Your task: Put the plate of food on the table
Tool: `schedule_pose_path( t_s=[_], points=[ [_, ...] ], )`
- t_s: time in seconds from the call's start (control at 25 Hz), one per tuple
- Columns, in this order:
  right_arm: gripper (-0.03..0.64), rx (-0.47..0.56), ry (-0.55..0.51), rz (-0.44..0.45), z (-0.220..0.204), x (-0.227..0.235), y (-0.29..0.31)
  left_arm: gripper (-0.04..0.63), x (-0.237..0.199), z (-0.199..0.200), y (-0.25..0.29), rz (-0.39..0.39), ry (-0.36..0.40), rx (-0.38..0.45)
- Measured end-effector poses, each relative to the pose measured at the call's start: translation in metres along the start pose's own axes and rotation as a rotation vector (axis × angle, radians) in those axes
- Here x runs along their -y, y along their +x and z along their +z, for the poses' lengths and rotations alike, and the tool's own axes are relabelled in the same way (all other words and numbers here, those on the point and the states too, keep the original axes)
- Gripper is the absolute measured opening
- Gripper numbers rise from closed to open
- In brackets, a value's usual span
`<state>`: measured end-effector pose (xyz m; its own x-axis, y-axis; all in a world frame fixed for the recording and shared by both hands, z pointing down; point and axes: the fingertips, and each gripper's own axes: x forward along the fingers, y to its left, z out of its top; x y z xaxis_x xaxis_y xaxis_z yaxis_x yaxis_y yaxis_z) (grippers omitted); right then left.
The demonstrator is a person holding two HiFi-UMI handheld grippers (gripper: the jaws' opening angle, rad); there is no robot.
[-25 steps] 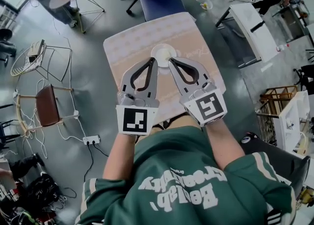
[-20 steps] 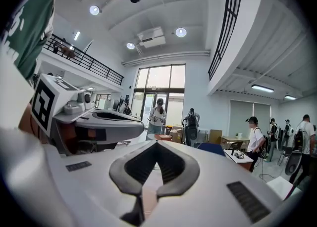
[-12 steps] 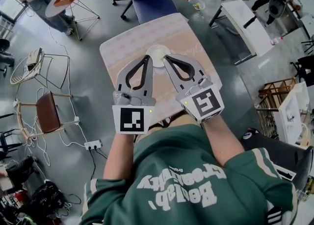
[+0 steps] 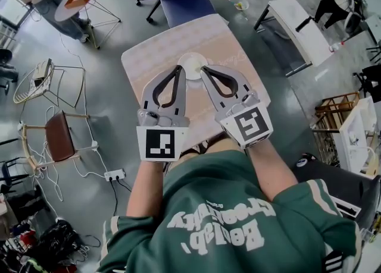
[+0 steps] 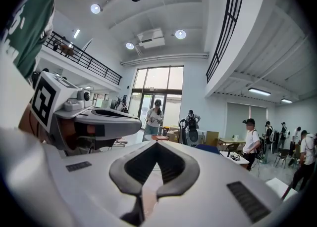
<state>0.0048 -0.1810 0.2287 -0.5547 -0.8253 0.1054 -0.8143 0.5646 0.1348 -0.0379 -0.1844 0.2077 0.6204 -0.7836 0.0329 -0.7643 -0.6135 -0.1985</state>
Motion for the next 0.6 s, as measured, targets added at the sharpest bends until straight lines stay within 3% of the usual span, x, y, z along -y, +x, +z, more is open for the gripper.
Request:
schedule_pose_path(
  t_s=[0.6],
  points=[
    [0.014,0.000,-0.023,0.004,0.0051,-0.0019,0.0002,0.008,0.0016,0.0027,-0.0038,0.006,0.007,-0.006]
  ],
)
